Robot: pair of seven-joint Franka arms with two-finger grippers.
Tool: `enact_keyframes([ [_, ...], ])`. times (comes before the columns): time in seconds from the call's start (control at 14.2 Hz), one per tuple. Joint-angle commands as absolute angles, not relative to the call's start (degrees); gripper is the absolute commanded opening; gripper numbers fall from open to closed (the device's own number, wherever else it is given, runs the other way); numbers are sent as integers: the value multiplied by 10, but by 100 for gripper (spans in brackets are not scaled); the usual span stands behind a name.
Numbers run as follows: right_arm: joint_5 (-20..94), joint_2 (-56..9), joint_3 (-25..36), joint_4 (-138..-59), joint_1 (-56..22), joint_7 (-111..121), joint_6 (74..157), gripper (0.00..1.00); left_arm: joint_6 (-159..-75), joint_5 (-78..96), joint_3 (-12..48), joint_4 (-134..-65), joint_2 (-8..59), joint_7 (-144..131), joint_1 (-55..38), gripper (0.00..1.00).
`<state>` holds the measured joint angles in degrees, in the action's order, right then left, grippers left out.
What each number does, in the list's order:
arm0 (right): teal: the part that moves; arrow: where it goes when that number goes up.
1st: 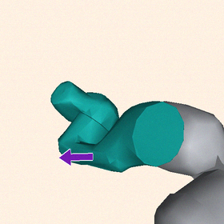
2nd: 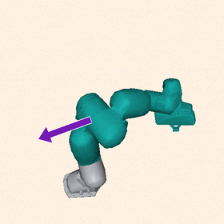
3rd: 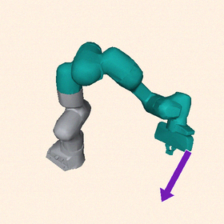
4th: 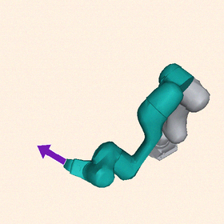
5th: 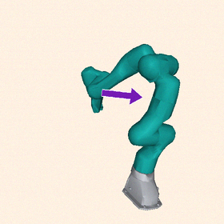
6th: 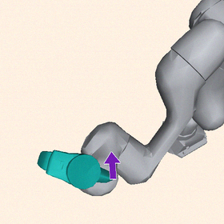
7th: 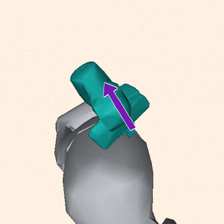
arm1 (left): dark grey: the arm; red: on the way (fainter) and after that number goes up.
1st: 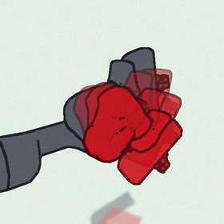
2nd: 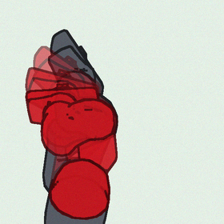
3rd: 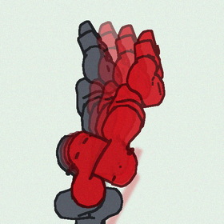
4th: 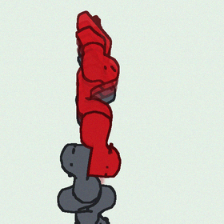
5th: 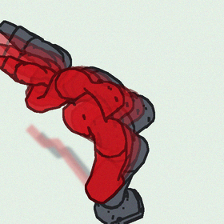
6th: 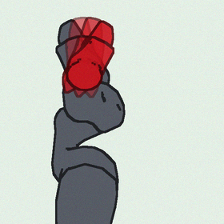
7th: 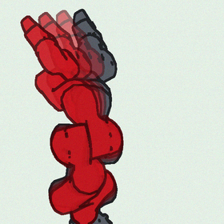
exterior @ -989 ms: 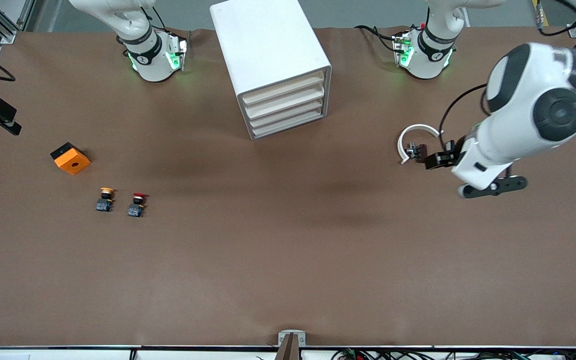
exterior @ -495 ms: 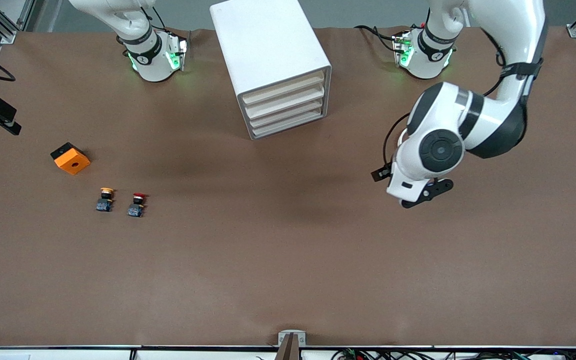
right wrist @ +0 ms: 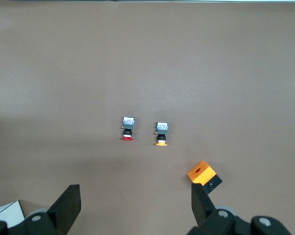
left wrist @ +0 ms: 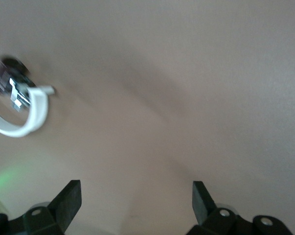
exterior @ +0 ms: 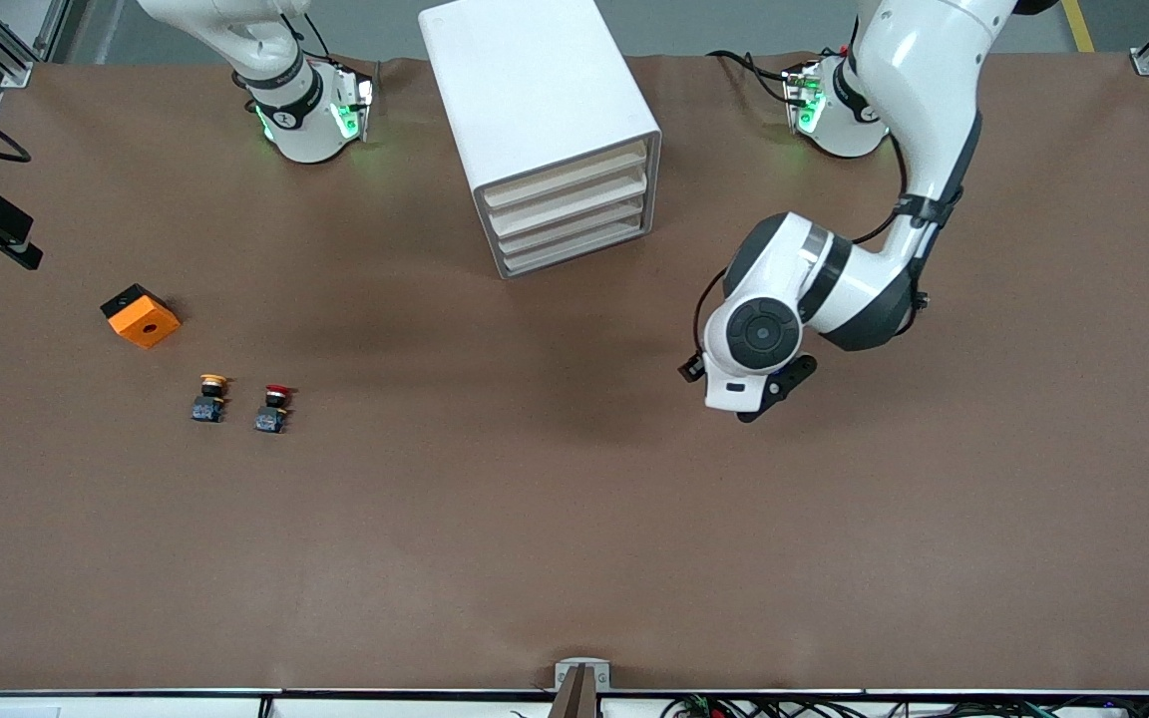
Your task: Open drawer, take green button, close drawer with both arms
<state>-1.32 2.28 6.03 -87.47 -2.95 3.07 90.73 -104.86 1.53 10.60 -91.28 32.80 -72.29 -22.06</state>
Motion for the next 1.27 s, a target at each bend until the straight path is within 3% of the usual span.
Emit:
enact_keyframes([
  [0.0,-19,14,61,-858,-31,25,897,100,-1057,27,105,-896,358,-816,-244,100],
  [0.85,-14,12,59,-858,-49,22,899,100,-1078,169,106,-891,386,-1097,-289,100],
  [1.2,-14,11,59,-858,-56,22,901,100,-1025,274,107,-898,408,-1179,-298,100],
])
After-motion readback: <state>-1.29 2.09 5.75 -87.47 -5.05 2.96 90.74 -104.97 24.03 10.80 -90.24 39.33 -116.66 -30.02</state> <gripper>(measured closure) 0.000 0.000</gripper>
